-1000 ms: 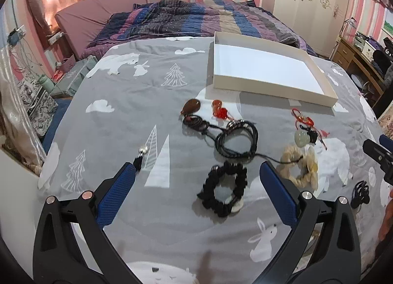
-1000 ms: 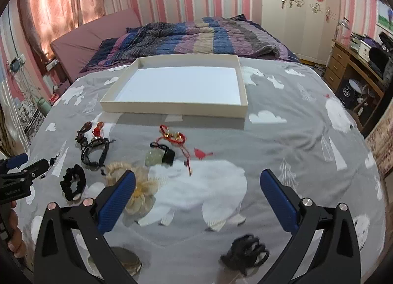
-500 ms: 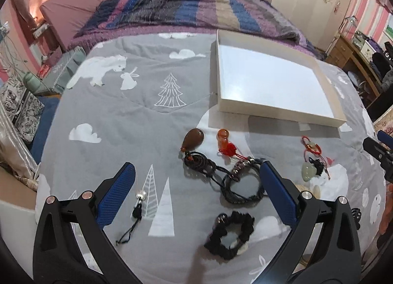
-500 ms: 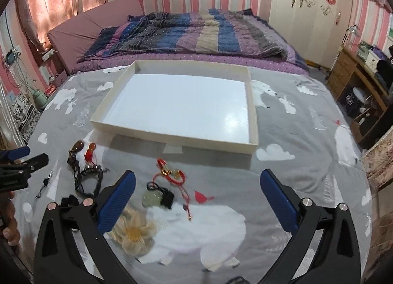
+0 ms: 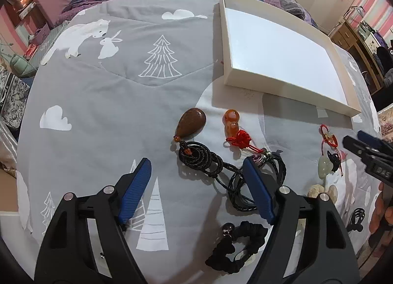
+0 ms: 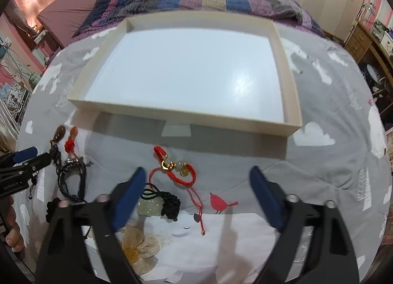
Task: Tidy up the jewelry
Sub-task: 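Move both tools forward toward the jewelry beside the white tray, then grasp the brown teardrop necklace cord with left tool while right tool grasps red string bracelet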
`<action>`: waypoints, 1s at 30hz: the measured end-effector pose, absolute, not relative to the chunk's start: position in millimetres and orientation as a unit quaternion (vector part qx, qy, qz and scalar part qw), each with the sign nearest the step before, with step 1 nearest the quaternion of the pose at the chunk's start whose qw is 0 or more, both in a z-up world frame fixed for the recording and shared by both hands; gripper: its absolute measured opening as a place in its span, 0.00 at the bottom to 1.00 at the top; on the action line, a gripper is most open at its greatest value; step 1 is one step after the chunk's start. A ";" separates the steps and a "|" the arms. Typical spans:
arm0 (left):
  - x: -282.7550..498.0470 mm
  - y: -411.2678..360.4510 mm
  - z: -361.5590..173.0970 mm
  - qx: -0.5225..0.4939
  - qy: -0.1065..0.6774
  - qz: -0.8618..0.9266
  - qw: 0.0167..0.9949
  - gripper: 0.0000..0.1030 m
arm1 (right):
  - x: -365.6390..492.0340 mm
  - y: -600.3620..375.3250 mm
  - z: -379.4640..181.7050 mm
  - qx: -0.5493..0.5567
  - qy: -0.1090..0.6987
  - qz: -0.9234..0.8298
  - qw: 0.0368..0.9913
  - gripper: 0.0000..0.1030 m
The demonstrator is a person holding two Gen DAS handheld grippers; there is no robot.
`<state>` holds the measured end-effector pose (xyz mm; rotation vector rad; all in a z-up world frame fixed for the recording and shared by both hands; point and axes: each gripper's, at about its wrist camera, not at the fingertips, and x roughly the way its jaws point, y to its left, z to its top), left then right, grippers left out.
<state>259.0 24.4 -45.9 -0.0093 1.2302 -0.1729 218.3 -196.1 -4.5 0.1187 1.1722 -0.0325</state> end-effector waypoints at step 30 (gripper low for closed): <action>295.8 30.8 -65.5 -0.017 0.602 -0.085 0.794 0.32 | 236.0 -191.6 -32.3 0.071 0.580 -0.007 0.811 0.54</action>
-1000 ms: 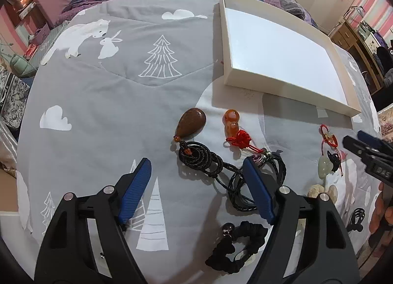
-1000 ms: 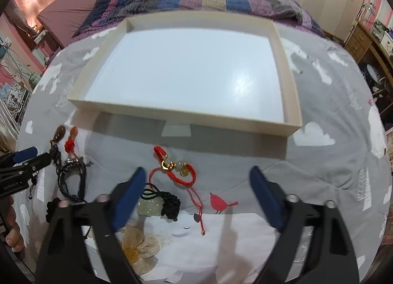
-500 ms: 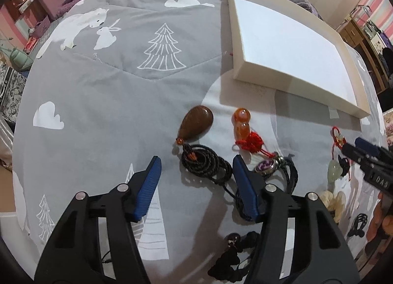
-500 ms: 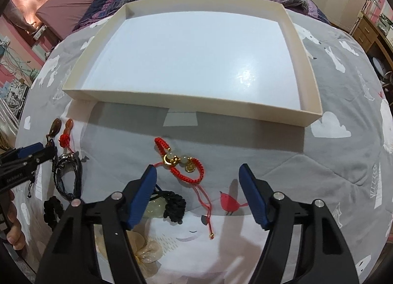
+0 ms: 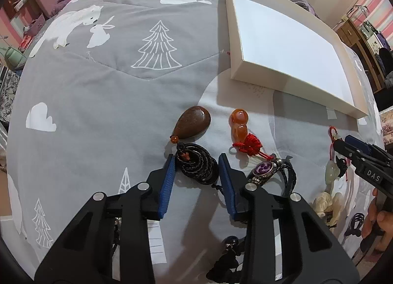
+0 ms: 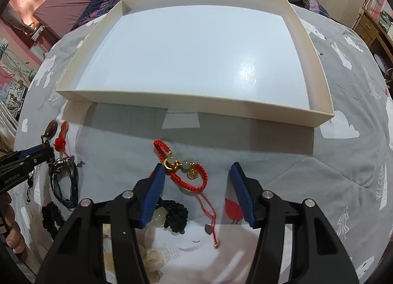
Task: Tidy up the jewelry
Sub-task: 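Grasp the brown teardrop necklace cord with left tool while right tool grasps red string bracelet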
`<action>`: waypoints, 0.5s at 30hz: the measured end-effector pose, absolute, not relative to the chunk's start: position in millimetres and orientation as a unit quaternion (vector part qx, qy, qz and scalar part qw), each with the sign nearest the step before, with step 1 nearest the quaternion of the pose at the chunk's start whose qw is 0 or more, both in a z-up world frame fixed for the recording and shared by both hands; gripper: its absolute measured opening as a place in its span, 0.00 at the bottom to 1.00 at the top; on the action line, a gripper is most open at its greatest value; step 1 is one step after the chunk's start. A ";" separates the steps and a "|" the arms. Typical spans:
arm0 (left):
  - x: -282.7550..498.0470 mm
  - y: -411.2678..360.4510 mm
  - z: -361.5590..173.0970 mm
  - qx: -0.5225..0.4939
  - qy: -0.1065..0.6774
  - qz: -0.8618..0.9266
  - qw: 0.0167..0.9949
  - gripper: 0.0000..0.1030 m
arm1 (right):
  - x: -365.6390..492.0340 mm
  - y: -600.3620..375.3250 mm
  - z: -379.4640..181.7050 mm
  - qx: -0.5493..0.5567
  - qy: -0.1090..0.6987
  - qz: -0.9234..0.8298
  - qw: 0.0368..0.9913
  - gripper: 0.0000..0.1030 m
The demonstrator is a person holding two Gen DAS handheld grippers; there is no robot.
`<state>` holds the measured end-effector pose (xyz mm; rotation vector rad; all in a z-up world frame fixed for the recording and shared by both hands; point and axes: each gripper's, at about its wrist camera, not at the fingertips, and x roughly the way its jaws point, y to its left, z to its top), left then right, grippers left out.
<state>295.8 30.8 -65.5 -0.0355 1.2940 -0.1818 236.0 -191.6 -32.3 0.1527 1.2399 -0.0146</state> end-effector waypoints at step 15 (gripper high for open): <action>285.5 33.8 -62.3 -0.006 0.598 -0.091 0.796 0.25 | 225.8 -200.2 -32.1 0.058 0.555 -0.025 0.830 0.11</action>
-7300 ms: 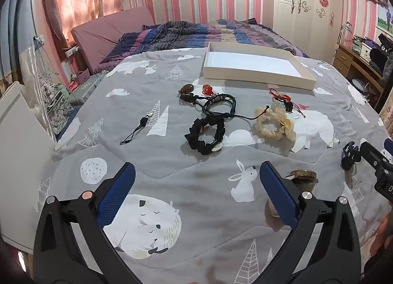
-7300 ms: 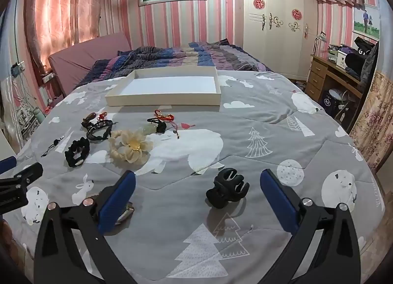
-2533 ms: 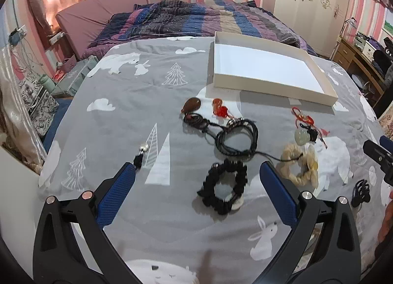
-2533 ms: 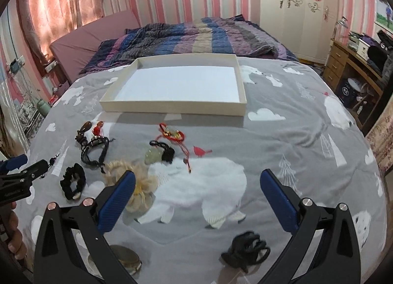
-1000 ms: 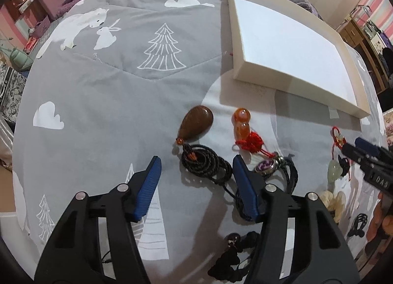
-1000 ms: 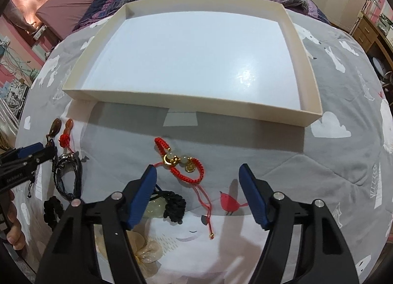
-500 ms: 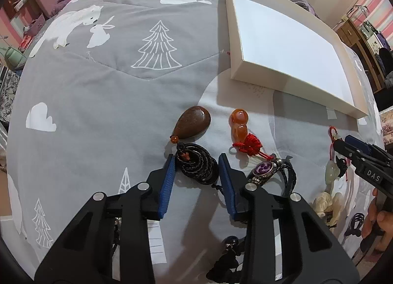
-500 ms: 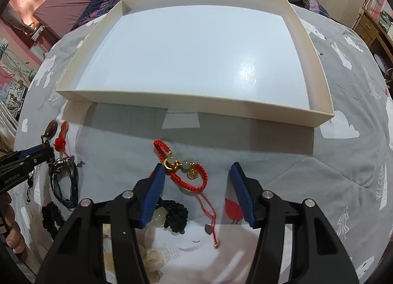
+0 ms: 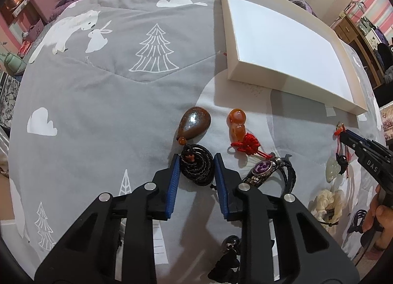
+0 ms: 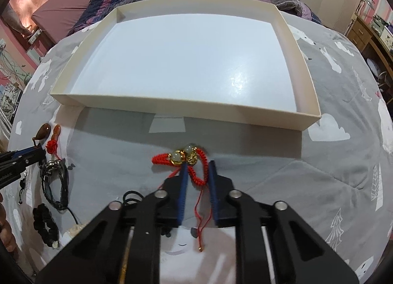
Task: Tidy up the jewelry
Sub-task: 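Grasp the brown teardrop necklace cord with left tool while right tool grasps red string bracelet, then carry the necklace with left tool into the tray while right tool carries the bracelet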
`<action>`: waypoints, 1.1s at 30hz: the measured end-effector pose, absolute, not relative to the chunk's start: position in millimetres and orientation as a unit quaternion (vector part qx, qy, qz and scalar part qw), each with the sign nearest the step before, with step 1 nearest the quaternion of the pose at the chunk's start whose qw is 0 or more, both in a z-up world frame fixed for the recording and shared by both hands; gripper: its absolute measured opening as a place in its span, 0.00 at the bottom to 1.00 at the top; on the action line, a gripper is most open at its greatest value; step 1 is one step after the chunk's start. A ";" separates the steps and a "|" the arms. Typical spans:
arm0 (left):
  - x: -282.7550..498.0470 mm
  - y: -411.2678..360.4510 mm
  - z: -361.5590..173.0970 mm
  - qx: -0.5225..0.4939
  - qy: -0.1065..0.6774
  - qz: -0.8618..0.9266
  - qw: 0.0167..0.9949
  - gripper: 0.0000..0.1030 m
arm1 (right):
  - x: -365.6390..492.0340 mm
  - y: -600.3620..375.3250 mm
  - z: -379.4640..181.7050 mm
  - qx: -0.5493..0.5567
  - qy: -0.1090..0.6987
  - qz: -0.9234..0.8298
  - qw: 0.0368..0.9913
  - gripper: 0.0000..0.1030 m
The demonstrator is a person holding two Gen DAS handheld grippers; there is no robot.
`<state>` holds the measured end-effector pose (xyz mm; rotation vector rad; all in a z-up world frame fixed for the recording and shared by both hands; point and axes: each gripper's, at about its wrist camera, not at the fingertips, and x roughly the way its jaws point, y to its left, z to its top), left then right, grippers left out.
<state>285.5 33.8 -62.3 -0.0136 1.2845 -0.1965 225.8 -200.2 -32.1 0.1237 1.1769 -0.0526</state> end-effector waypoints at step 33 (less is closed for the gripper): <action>304.8 -38.9 44.8 0.021 0.507 -0.140 0.850 0.19 | 246.0 -218.3 44.4 0.061 0.483 -0.006 0.874 0.02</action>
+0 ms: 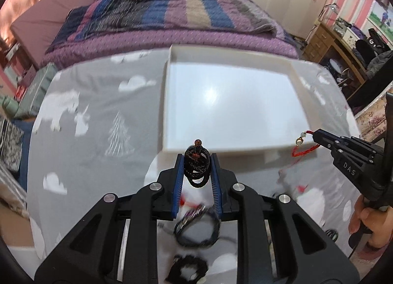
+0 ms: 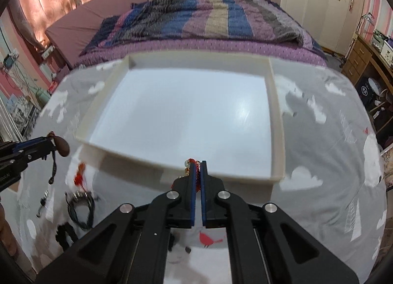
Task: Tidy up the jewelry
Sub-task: 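Carry the necklace with left tool into the tray while right tool carries the bracelet, then open the left tool over the tray while the right tool opens releasing the bracelet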
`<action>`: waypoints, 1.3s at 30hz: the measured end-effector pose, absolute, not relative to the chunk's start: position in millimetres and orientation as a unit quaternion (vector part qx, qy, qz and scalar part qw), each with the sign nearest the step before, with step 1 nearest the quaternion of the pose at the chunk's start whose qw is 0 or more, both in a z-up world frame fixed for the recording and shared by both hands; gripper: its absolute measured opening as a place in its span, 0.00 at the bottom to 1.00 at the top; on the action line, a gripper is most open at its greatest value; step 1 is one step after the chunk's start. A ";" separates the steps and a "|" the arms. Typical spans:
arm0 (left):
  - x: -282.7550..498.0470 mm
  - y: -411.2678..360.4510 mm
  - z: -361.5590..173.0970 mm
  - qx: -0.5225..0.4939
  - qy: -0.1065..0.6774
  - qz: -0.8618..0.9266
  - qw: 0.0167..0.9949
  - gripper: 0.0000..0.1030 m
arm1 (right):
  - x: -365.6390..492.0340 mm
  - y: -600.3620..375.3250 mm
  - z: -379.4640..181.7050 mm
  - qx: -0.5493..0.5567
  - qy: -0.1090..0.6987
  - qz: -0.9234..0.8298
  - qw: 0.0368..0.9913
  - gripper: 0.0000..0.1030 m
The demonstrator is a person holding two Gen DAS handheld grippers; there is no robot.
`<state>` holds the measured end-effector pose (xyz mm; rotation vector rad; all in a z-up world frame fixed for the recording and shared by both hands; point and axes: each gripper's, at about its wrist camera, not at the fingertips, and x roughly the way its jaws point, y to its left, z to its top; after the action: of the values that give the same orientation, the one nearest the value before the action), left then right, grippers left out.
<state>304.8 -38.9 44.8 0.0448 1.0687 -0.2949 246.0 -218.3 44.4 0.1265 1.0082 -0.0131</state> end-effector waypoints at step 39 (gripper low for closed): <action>486.0 -125.6 -17.7 0.011 0.515 -0.130 0.848 0.40 | 424.5 -269.4 6.2 0.086 0.464 -0.037 0.881 0.42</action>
<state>486.0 -125.6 -17.7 0.0237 1.0847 -0.2740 424.5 -269.4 6.2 0.1802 0.9662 -0.0769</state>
